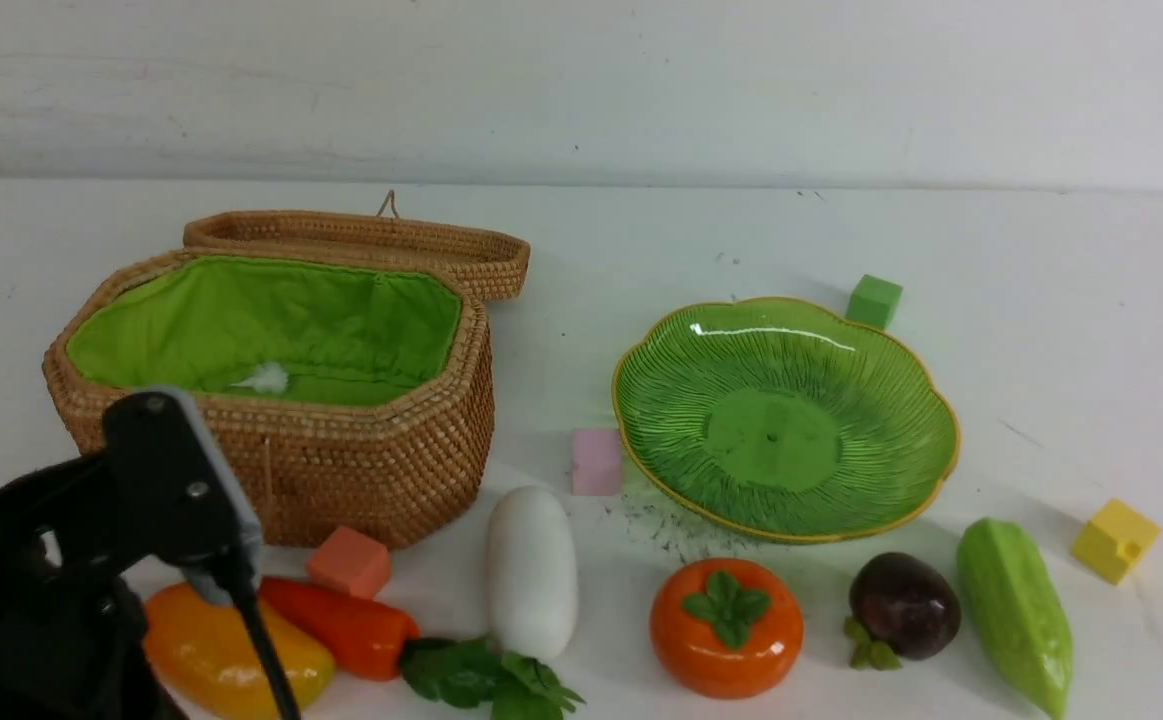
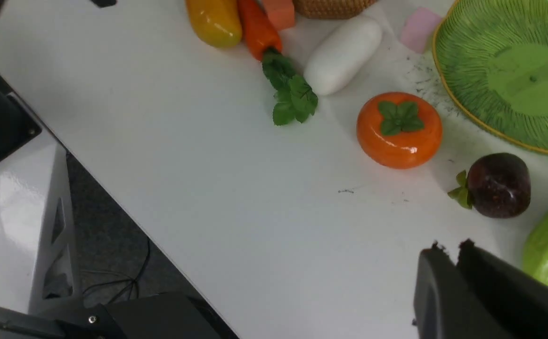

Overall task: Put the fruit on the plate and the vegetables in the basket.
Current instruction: Grab the mango with your left arm and place it on the right plate

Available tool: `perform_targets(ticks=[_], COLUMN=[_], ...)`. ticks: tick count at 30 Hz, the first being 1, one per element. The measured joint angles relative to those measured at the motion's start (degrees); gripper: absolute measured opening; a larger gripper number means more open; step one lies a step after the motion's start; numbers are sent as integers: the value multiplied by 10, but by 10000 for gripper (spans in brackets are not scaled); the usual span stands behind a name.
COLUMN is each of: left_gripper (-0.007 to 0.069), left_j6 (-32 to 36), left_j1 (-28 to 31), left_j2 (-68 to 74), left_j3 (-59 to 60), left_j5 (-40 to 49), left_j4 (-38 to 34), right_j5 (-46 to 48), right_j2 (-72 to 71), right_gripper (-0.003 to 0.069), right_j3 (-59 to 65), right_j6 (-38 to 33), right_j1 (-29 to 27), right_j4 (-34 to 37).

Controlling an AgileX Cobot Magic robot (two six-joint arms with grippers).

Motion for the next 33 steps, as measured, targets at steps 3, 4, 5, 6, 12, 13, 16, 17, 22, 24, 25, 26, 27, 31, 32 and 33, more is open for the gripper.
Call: perform_targets(ticks=[3,4,5,6,12,13,16,17,22,24,25,26,27,31,32,33], left_gripper=[68,68,137,192,532,594,650,663,652,638,627,616,605,572,569,569], left_j6=[60,60,81,88,99,107,126,137,184,200,208,212,214,217,218,218], left_j1=[0,0,0,0,0,0,0,0,0,0,0,0,0,0,0,0], left_j2=[49,49,65,78,154,169,197,207,242,254,262,268,272,273,273,273], left_j3=[-8,-8,-11,-12,-13,-13,-13,-13,-16,-16,-16,-16,-16,-17,-17,-17], left_j5=[-32,-32,-40,-49,-116,-132,-168,-191,-235,-233,-227,-220,-212,-188,-184,-184], left_j4=[66,66,89,107,137,149,176,185,192,194,196,197,197,192,189,188], right_j5=[0,0,0,0,0,0,0,0,0,0,0,0,0,0,0,0], right_j2=[0,0,0,0,0,0,0,0,0,0,0,0,0,0,0,0], right_gripper=[73,73,74,76,79,82,84,86,91,94,95,97,97,97,97,97], right_j3=[0,0,0,0,0,0,0,0,0,0,0,0,0,0,0,0], right_j6=[-14,-14,-17,-18,-21,-21,-22,-22,-23,-23,-23,-23,-23,-25,-25,-25], right_j1=[0,0,0,1,0,0,0,0,0,0,0,0,0,0,0,0], right_j4=[0,0,1,2,2,2,2,2,2,2,2,2,2,2,2,2])
